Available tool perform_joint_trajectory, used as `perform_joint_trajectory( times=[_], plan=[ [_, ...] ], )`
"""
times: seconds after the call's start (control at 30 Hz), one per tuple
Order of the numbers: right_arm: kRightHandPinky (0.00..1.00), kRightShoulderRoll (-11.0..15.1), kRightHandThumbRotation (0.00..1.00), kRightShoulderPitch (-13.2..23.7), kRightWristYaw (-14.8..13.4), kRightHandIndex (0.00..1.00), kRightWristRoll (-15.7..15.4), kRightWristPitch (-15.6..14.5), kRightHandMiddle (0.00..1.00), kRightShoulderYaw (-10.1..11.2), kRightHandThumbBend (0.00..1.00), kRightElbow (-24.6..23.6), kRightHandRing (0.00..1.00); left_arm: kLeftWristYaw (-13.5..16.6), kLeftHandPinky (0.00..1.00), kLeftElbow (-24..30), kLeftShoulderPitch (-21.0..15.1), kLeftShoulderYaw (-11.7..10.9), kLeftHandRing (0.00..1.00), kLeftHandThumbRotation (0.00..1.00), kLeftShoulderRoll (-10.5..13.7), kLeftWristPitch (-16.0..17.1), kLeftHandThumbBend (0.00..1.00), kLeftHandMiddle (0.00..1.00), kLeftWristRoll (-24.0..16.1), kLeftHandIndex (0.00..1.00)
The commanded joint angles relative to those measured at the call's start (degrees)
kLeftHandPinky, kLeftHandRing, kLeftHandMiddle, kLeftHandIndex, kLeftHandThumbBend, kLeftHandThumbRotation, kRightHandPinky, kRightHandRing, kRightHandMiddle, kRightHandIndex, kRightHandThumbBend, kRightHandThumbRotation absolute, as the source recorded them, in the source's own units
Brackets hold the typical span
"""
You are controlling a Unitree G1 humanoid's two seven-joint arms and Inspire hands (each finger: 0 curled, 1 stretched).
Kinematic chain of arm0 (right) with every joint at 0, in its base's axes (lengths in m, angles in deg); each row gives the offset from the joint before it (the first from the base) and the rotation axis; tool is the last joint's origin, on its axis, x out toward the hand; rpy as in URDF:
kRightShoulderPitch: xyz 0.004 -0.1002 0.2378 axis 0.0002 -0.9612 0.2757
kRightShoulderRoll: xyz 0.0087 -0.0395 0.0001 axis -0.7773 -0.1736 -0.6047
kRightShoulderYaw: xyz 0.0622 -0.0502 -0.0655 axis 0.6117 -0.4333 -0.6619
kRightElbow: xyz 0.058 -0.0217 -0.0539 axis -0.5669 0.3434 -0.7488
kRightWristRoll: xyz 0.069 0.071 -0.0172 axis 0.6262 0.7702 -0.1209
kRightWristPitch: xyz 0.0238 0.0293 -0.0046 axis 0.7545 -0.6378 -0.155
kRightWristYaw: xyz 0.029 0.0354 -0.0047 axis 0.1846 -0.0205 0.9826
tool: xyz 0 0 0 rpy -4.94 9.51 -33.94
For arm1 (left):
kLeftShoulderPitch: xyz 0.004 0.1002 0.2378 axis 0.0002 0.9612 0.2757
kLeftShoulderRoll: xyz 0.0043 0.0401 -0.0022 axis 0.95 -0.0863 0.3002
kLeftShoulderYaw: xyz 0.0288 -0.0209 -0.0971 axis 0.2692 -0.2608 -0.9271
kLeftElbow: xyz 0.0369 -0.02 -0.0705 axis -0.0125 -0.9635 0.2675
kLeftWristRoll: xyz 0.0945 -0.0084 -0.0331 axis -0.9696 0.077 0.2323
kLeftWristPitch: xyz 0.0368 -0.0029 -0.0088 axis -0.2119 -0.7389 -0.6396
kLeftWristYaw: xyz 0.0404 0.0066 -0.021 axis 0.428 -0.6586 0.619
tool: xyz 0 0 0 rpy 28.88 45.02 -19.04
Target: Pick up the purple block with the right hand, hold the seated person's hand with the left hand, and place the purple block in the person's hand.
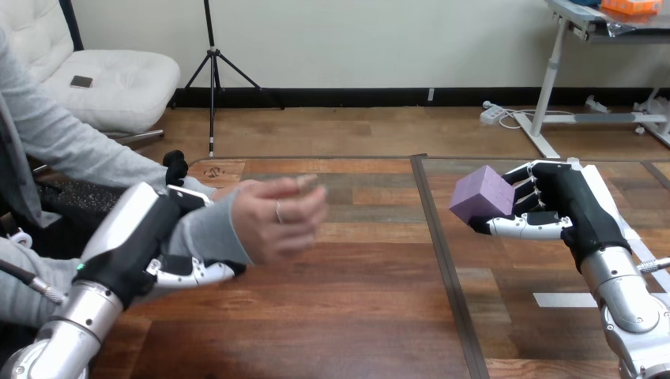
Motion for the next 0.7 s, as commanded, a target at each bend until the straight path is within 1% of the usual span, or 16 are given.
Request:
perform_joint_trajectory(
  times=[0.0,0.3,0.43,0.47,0.6,0.67],
  plan=[
    [0.36,-1.08,0.00,1.79,-0.68,0.43,0.97,1.00,0.42,1.27,0.86,-3.54,0.38,-1.23,0.17,1.99,-3.09,1.71,0.21,0.00,-1.49,0.55,0.59,0.28,0.68,0.29],
    [0.35,-1.27,0.00,1.67,-1.20,0.44,0.41,0.46,0.43,0.91,0.87,-4.41,0.37,-2.08,0.18,-0.24,-4.01,2.29,0.22,0.00,-1.44,1.40,0.64,0.29,0.04,0.29],
    [0.32,-1.43,0.00,1.58,-0.79,0.44,0.65,0.84,0.43,0.98,0.87,-4.62,0.35,-2.02,0.19,0.05,-4.00,2.51,0.23,0.00,-1.11,1.14,0.68,0.29,-0.69,0.29],
    [0.32,-1.47,0.00,1.56,-0.63,0.44,0.75,0.89,0.42,1.01,0.87,-4.64,0.35,-2.02,0.20,0.17,-3.97,2.54,0.24,0.00,-1.04,1.03,0.70,0.30,-0.82,0.30],
    [0.31,-1.53,0.00,1.54,-0.10,0.43,1.06,1.48,0.42,1.13,0.87,-4.48,0.35,-2.17,0.21,0.79,-3.88,2.65,0.26,0.00,-0.71,0.47,0.75,0.32,-1.35,0.32],
    [0.31,-1.56,0.00,1.55,0.03,0.43,1.20,1.32,0.42,1.21,0.87,-4.50,0.35,-2.33,0.23,1.04,-3.88,2.69,0.28,0.00,-0.54,0.16,0.77,0.34,-1.55,0.34]
  ],
)
